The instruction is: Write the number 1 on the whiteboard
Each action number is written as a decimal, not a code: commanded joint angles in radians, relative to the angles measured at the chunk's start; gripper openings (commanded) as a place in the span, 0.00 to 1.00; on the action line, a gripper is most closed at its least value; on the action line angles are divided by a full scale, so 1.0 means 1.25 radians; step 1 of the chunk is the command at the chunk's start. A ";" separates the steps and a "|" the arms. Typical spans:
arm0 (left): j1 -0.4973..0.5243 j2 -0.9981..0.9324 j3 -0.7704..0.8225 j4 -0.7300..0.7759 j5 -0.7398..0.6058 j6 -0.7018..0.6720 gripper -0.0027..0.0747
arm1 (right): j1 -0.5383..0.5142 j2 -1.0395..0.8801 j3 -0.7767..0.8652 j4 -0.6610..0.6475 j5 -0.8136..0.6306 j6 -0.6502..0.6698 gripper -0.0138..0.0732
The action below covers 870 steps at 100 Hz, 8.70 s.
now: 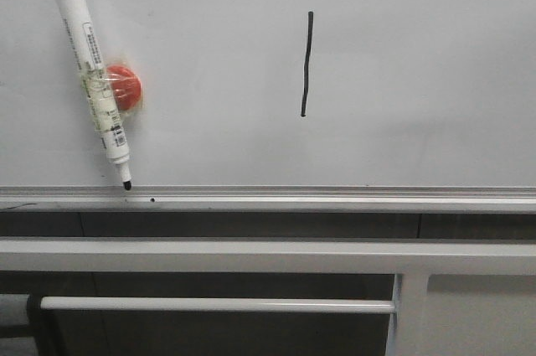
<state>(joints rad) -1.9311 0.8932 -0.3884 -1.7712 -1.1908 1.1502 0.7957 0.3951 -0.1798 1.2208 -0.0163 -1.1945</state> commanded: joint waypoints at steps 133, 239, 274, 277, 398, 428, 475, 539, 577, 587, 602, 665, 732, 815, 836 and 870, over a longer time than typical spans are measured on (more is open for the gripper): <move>0.397 -0.116 -0.033 0.343 0.252 0.069 0.01 | -0.003 0.005 -0.025 0.001 -0.016 -0.007 0.09; 1.431 -0.514 0.080 0.493 0.988 -0.073 0.01 | -0.003 0.005 -0.025 0.001 -0.016 -0.007 0.09; 1.431 -0.520 0.094 0.890 0.975 -0.484 0.01 | -0.003 0.005 -0.025 0.001 -0.016 -0.007 0.09; 1.431 -0.522 0.096 0.969 0.975 -0.565 0.01 | -0.003 0.005 -0.025 0.001 -0.016 -0.007 0.09; 1.505 -0.737 0.321 1.395 1.165 -0.967 0.01 | -0.003 0.005 -0.025 0.001 -0.014 -0.007 0.09; 1.505 -0.737 0.321 1.367 1.165 -0.929 0.01 | -0.003 0.005 -0.025 0.001 -0.014 -0.007 0.09; 1.505 -0.737 0.321 1.367 1.165 -0.929 0.01 | -0.003 0.005 -0.025 0.001 -0.014 -0.007 0.09; 1.505 -0.737 0.321 1.367 1.165 -0.929 0.01 | -0.003 0.005 -0.018 0.111 -0.012 -0.006 0.09; 1.505 -0.737 0.321 1.367 1.165 -0.929 0.01 | -0.003 0.006 -0.018 -0.124 -0.011 0.268 0.09; 1.505 -0.737 0.321 1.367 1.165 -0.929 0.01 | -0.003 0.006 -0.018 -0.246 -0.026 0.391 0.09; 1.505 -0.737 0.321 1.367 1.165 -0.929 0.01 | -0.003 0.006 -0.018 -0.649 -0.043 0.777 0.09; 1.505 -0.737 0.321 1.367 1.165 -0.929 0.01 | -0.413 -0.156 0.151 -1.015 -0.002 1.110 0.09; 1.505 -0.737 0.321 1.367 1.165 -0.929 0.01 | -0.651 -0.245 0.176 -1.047 0.214 0.977 0.09; 1.505 -0.737 0.321 1.367 1.165 -0.929 0.01 | -0.724 -0.327 0.176 -1.036 0.270 0.950 0.09; 1.505 -0.737 0.321 1.367 1.165 -0.929 0.01 | -0.724 -0.337 0.176 -1.036 0.276 0.950 0.09; 1.505 -0.737 0.321 1.367 1.165 -0.929 0.01 | -0.724 -0.337 0.176 -1.036 0.276 0.950 0.09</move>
<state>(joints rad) -0.0549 -0.0039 0.0066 -0.0531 0.3296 -0.0103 -0.1044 -0.0079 0.0143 -0.0729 0.3353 0.0000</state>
